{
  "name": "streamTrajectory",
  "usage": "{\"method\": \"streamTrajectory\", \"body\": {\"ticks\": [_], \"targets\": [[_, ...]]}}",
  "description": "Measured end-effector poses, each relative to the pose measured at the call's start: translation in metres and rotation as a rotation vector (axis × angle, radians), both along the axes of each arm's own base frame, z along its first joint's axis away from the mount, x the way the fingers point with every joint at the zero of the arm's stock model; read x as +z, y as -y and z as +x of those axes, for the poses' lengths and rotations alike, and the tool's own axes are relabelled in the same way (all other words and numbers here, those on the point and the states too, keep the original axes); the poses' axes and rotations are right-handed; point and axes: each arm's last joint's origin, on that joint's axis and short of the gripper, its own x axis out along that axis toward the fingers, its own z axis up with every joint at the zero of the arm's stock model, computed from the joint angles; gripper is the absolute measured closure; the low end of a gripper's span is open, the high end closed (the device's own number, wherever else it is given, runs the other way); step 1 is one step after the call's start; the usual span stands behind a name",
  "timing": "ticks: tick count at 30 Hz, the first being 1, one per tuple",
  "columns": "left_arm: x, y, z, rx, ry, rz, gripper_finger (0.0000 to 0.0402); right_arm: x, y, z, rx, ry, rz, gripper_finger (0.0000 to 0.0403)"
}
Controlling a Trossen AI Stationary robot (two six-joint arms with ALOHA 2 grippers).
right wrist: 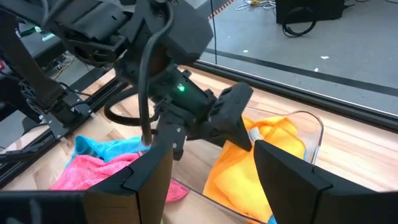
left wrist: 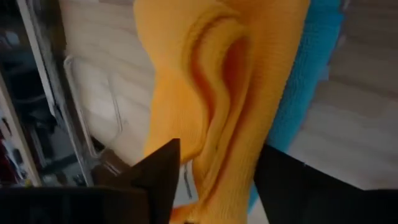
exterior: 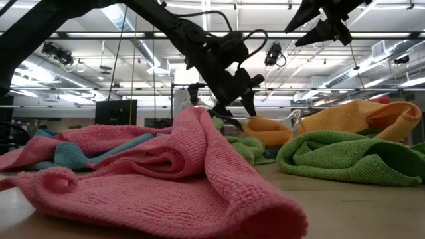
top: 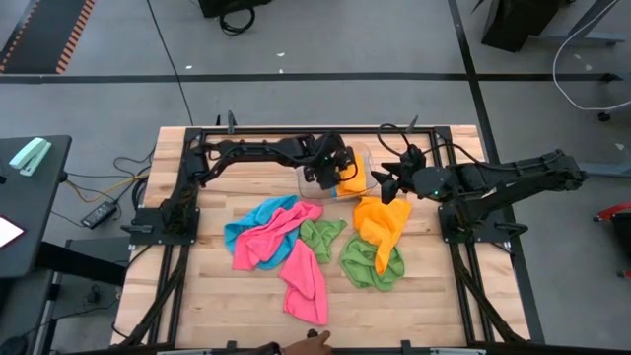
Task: Fold microfiber towels
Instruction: Put the folded yellow microfiber cloth on the transparent bin
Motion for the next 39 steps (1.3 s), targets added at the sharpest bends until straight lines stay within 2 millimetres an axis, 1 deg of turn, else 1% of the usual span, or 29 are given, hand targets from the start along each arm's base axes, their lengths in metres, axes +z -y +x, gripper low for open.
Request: {"method": "streamTrajectory", "body": {"ticks": [4, 7, 9, 11, 15, 17, 18, 22, 23, 25, 29, 32, 36, 39], "targets": [[0.016, 0.002, -0.006, 0.033, 0.001, 0.031, 0.0158, 0.000, 0.000, 0.000, 0.000, 0.000, 0.001, 0.0168], [0.024, 0.002, -0.005, 0.039, 0.042, 0.032, 0.0151, 0.000, 0.000, 0.000, 0.001, 0.000, 0.001, 0.0168], [0.030, -0.001, -0.001, 0.065, 0.138, -0.021, 0.0156, 0.000, 0.000, 0.000, 0.001, 0.000, 0.001, 0.0168], [0.034, -0.003, 0.001, 0.113, 0.221, -0.124, 0.0165, 0.000, 0.000, 0.000, 0.001, 0.000, 0.002, 0.0168], [0.034, -0.004, 0.001, 0.164, 0.239, -0.199, 0.0188, 0.000, 0.000, 0.000, 0.001, 0.000, 0.002, 0.0168], [0.035, -0.005, 0.001, 0.207, 0.271, -0.293, 0.0200, 0.000, 0.000, 0.000, 0.001, 0.000, 0.001, 0.0168], [0.033, -0.004, 0.001, 0.232, 0.272, -0.350, 0.0206, 0.000, 0.000, 0.000, 0.001, 0.000, 0.001, 0.0168], [0.014, -0.004, 0.003, 0.375, 0.228, -0.533, 0.0224, 0.000, 0.000, 0.000, 0.001, 0.002, 0.001, 0.0168], [0.012, -0.003, 0.004, 0.406, 0.233, -0.582, 0.0226, 0.000, 0.000, 0.000, 0.001, 0.003, 0.002, 0.0168], [0.014, -0.002, 0.004, 0.444, 0.245, -0.670, 0.0227, 0.001, 0.000, 0.000, 0.001, 0.007, 0.002, 0.0168], [0.016, -0.003, 0.006, 0.541, 0.283, -0.787, 0.0226, 0.001, 0.000, 0.001, 0.001, 0.014, 0.003, 0.0168], [0.015, 0.001, 0.006, 0.595, 0.264, -0.886, 0.0231, 0.001, 0.000, 0.001, 0.001, 0.014, 0.003, 0.0168], [0.006, 0.010, 0.004, 0.572, 0.168, -0.862, 0.0239, 0.001, 0.000, 0.001, 0.003, 0.013, -0.001, 0.0168], [-0.009, 0.015, 0.006, 0.578, 0.110, -0.858, 0.0241, 0.001, 0.000, 0.001, 0.003, 0.015, 0.002, 0.0168]]}}
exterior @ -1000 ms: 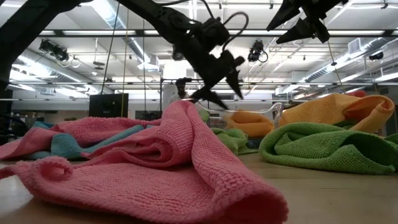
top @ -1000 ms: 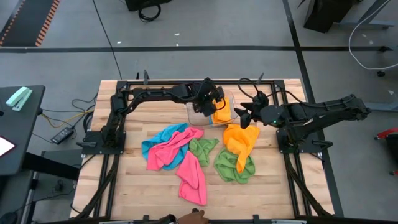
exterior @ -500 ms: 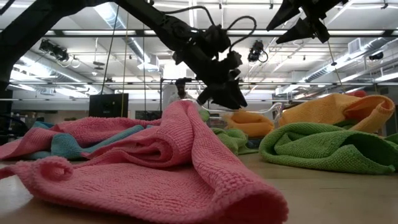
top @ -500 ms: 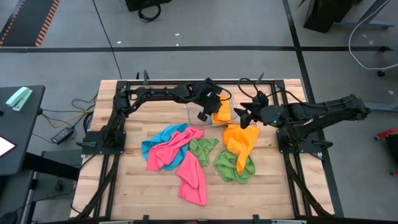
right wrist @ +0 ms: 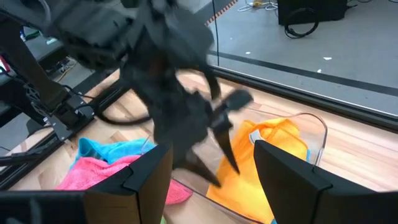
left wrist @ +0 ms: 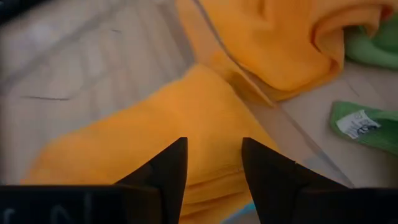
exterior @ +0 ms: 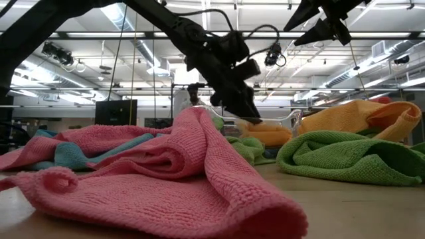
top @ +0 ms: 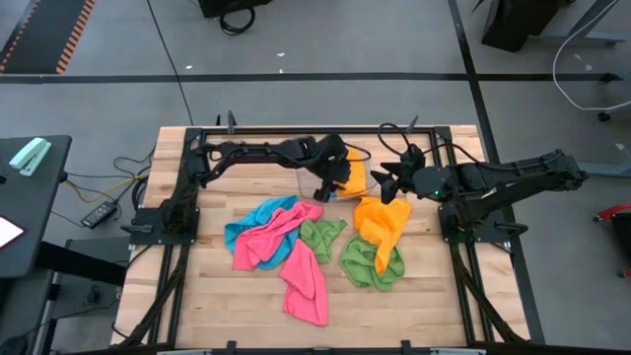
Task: Fold microfiber towels
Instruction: Put the folded yellow microfiber cloth on the transparent bin
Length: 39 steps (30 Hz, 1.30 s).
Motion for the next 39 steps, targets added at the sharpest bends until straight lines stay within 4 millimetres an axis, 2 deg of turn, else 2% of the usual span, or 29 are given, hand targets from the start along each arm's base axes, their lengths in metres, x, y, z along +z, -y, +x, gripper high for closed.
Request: {"method": "streamTrajectory", "body": {"ticks": [3, 8, 11, 17, 23, 30, 35, 39], "targets": [[-0.012, 0.006, 0.005, -0.026, -0.021, 0.042, 0.0234, 0.000, 0.000, 0.000, 0.004, 0.000, 0.002, 0.0168], [-0.014, 0.014, 0.009, -0.059, -0.022, 0.109, 0.0216, 0.000, -0.001, 0.000, 0.017, 0.002, 0.013, 0.0168], [-0.005, 0.016, 0.007, -0.063, -0.015, 0.129, 0.0210, 0.000, -0.001, 0.000, 0.017, 0.002, 0.014, 0.0168], [0.034, 0.003, 0.007, -0.016, 0.086, 0.133, 0.0217, 0.000, -0.001, 0.000, 0.018, 0.002, 0.014, 0.0168], [0.039, -0.020, 0.010, 0.119, 0.187, 0.022, 0.0233, 0.000, -0.001, 0.000, 0.018, 0.002, 0.013, 0.0168], [0.020, -0.030, 0.016, 0.187, 0.183, -0.032, 0.0250, 0.000, -0.001, 0.001, 0.018, 0.003, 0.013, 0.0168], [-0.007, -0.032, 0.019, 0.237, 0.109, 0.013, 0.0266, 0.000, -0.002, 0.002, 0.022, 0.009, 0.015, 0.0168], [-0.012, -0.034, 0.016, 0.251, 0.060, 0.010, 0.0275, 0.000, -0.003, 0.003, 0.029, 0.017, 0.016, 0.0168]]}}
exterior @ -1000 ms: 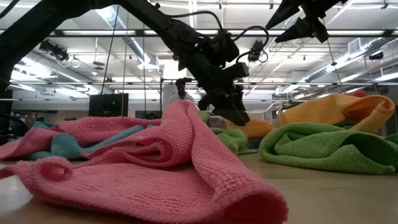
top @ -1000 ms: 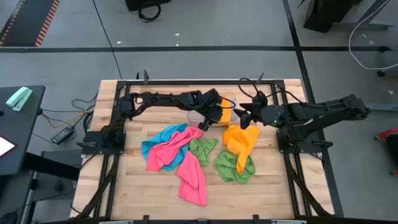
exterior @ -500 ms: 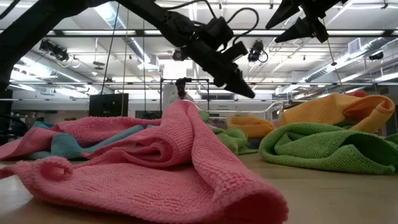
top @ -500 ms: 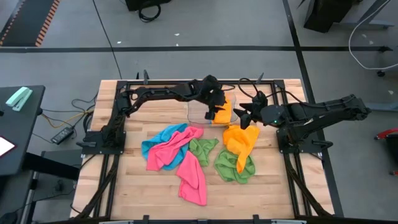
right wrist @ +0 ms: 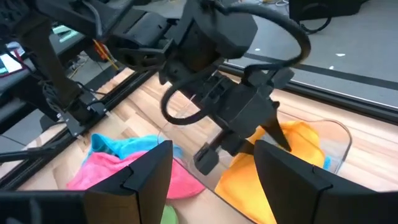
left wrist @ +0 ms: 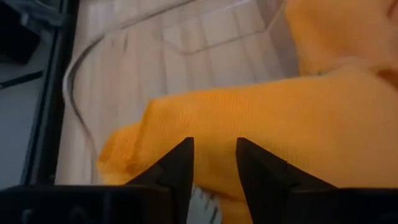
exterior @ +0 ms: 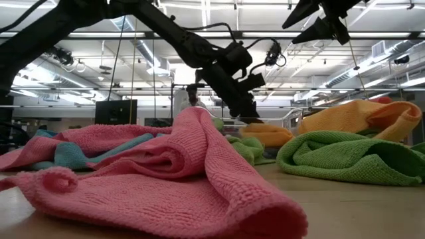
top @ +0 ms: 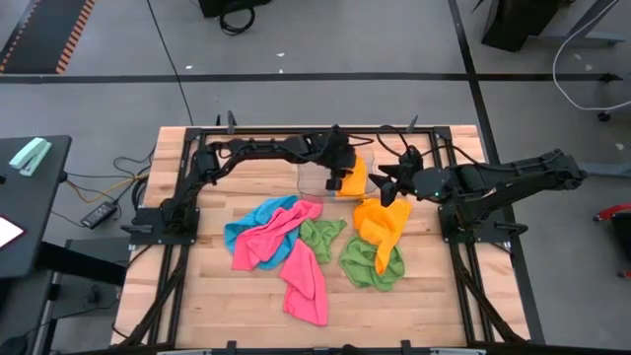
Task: Fold microfiber towels
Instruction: Put the folded yellow microfiber cloth on the transparent bin, then fold the bottom pink microfiber cloth
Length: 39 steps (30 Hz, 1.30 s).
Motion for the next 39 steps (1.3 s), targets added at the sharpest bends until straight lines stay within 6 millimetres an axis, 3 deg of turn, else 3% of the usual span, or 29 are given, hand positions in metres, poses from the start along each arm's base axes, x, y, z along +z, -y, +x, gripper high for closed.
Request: {"method": "streamTrajectory", "body": {"ticks": [4, 10, 17, 25, 31, 39], "targets": [[-0.001, 0.002, 0.000, -0.021, -0.014, 0.013, 0.0280, 0.000, 0.000, 0.000, 0.003, 0.001, -0.002, 0.0168], [0.042, 0.014, -0.002, -0.081, 0.090, 0.093, 0.0274, 0.000, 0.000, 0.000, 0.021, -0.024, -0.038, 0.0168], [0.062, 0.024, -0.008, -0.056, 0.097, 0.042, 0.0275, -0.003, -0.005, -0.002, 0.096, -0.135, -0.158, 0.0168], [0.049, 0.043, -0.017, 0.066, -0.076, -0.169, 0.0291, -0.003, -0.037, -0.007, 0.500, -0.235, -0.326, 0.0168], [0.042, 0.071, -0.017, 0.052, -0.162, -0.219, 0.0296, -0.003, -0.046, -0.010, 0.535, -0.235, -0.360, 0.0168], [0.038, 0.115, -0.019, -0.031, -0.114, -0.218, 0.0339, -0.009, -0.054, -0.005, 0.539, -0.234, -0.289, 0.0168]]}}
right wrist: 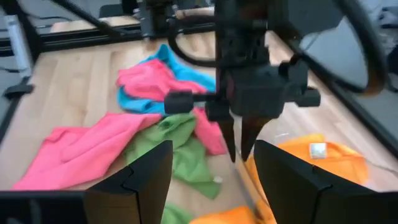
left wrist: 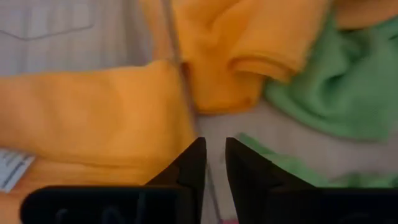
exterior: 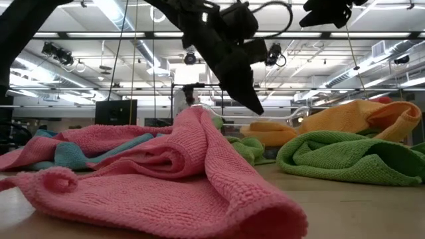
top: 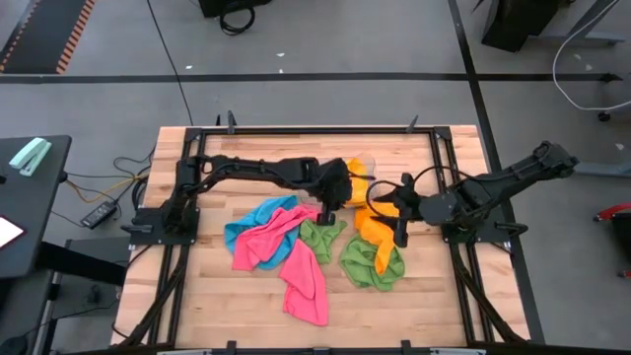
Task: Fold microfiber towels
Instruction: Fold the bottom pink microfiber cloth
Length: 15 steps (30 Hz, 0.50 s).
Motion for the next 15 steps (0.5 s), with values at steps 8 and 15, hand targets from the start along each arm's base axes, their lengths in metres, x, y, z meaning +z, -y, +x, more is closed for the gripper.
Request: {"method": "streamTrajectory", "body": {"ticks": [8, 15], "targets": [[0.013, 0.019, -0.008, 0.004, 0.047, -0.031, 0.0367, -0.001, -0.030, -0.010, 0.142, 0.001, 0.017, 0.0168], [0.011, 0.039, -0.008, 0.002, 0.052, -0.069, 0.0388, -0.023, -0.053, -0.019, 0.186, -0.004, 0.118, 0.0168]]}}
